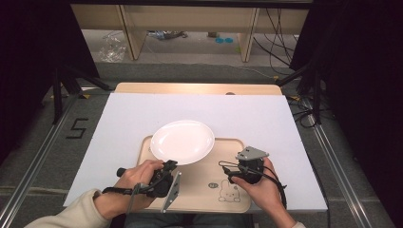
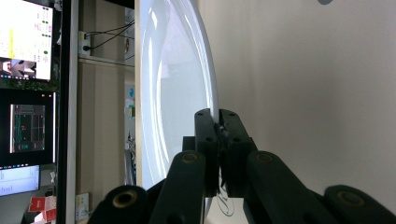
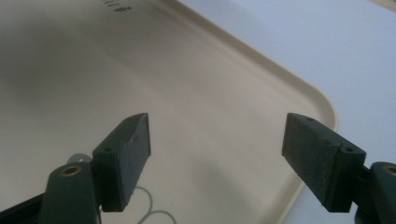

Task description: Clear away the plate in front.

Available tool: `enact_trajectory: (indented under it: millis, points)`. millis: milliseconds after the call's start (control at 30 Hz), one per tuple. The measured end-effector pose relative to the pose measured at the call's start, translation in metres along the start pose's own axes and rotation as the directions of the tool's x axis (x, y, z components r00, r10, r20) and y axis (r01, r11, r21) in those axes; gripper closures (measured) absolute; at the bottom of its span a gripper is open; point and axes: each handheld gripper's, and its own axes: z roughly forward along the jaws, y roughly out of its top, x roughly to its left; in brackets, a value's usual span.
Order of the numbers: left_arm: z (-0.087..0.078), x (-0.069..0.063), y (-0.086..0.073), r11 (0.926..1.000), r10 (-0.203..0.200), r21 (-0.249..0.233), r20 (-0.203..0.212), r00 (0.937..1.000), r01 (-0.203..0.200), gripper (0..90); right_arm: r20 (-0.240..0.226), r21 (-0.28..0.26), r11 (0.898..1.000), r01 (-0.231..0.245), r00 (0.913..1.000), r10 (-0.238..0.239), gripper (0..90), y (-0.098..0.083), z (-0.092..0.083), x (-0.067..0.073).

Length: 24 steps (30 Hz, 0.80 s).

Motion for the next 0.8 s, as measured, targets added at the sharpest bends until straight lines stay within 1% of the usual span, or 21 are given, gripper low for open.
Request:
enact_trajectory:
  millis: [267, 333, 367, 467, 500, 567, 600, 667, 733, 800]
  points:
    - [-0.002, -0.004, 0.000, 1.0000, -0.002, 0.001, 0.010, 0.9999, 0.002, 87.3, 0.000, 0.000, 1.000, -0.002, 1.0000, 0.002, 24.9, 0.000, 0.000, 0.000]
    - [-0.002, -0.004, 0.000, 1.0000, -0.002, 0.000, 0.011, 0.9999, 0.002, 87.3, -0.001, -0.001, 1.000, 0.000, 1.0000, 0.000, 24.9, 0.000, 0.000, 0.000]
    - [-0.003, -0.005, 0.000, 1.0000, -0.003, 0.002, 0.013, 0.9999, 0.003, 87.3, 0.001, -0.008, 1.000, 0.009, 1.0000, -0.009, 24.9, 0.000, 0.001, -0.001]
    - [-0.004, -0.005, -0.001, 1.0000, 0.000, 0.002, 0.013, 0.9999, 0.000, 87.3, -0.001, 0.000, 1.000, -0.003, 1.0000, 0.003, 24.9, 0.000, 0.000, 0.000]
    - [-0.004, -0.005, -0.001, 1.0000, 0.002, 0.002, 0.014, 0.9999, -0.002, 87.3, 0.001, -0.008, 1.000, 0.010, 1.0000, -0.010, 24.9, 0.000, 0.001, -0.001]
    - [-0.005, -0.007, -0.001, 1.0000, -0.004, 0.000, 0.015, 0.9999, 0.004, 87.3, -0.001, -0.004, 1.000, 0.007, 1.0000, -0.007, 24.9, 0.000, 0.001, -0.001]
    - [-0.005, -0.007, -0.001, 1.0000, -0.001, 0.002, 0.016, 0.9999, 0.000, 87.3, -0.001, 0.003, 1.000, -0.001, 1.0000, 0.001, 24.9, 0.000, 0.001, 0.000]
    - [-0.006, -0.009, -0.001, 1.0000, 0.002, 0.002, 0.019, 0.9998, -0.002, 87.3, -0.001, 0.001, 1.000, -0.002, 1.0000, 0.002, 24.9, 0.000, 0.000, 0.000]
    - [-0.006, -0.011, -0.001, 1.0000, 0.001, 0.000, 0.026, 0.9997, -0.001, 87.3, 0.002, -0.006, 1.000, 0.012, 0.9999, -0.012, 24.9, 0.000, 0.001, -0.001]
    - [-0.006, -0.012, -0.001, 1.0000, -0.001, 0.001, 0.031, 0.9995, 0.001, 87.3, 0.001, -0.005, 1.000, 0.009, 1.0000, -0.009, 24.9, 0.000, 0.001, -0.001]
